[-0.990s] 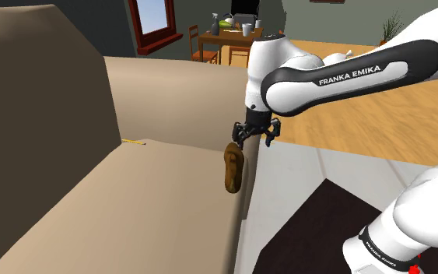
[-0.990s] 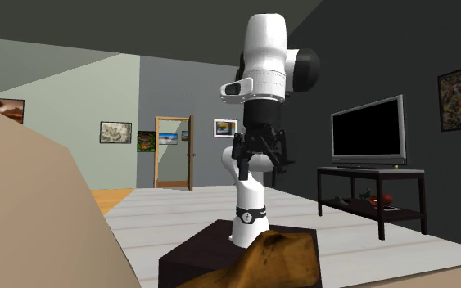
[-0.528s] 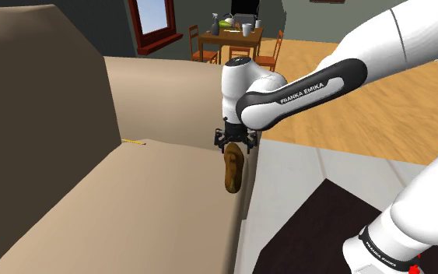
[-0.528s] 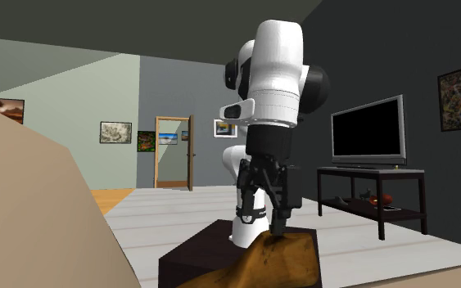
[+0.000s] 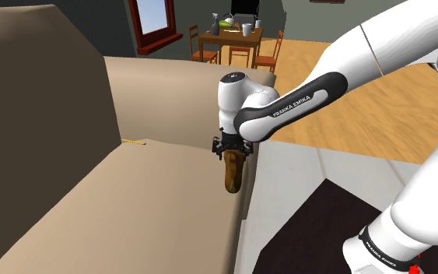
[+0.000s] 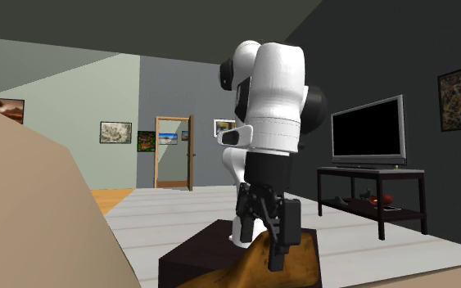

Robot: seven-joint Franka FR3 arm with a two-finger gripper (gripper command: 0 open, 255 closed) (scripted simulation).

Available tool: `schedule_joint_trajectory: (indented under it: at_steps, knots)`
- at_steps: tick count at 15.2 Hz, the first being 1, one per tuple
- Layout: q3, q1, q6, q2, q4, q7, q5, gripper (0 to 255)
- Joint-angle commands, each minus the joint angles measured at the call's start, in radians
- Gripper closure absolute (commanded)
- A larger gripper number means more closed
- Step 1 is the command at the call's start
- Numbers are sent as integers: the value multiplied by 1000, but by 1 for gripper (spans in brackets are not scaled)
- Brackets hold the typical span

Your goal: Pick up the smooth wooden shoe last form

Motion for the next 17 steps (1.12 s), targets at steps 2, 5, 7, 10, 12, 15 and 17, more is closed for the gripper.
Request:
schedule_joint_trajectory:
  at_steps: [2, 5, 7, 10, 12, 15, 17]
  knots:
    - [-2, 0, 11, 8, -4, 5, -7, 0]
    - [-2, 0, 10, 8, -4, 5, -7, 255]
    - [-2, 0, 10, 7, -4, 5, -7, 255]
    - [-1, 0, 10, 8, -4, 5, -7, 255]
    - [-2, 0, 11, 8, -4, 5, -7, 255]
    - [2, -2, -25, -20, 10, -15, 17, 255]
    - [4, -4, -49, -37, 20, -27, 31, 255]
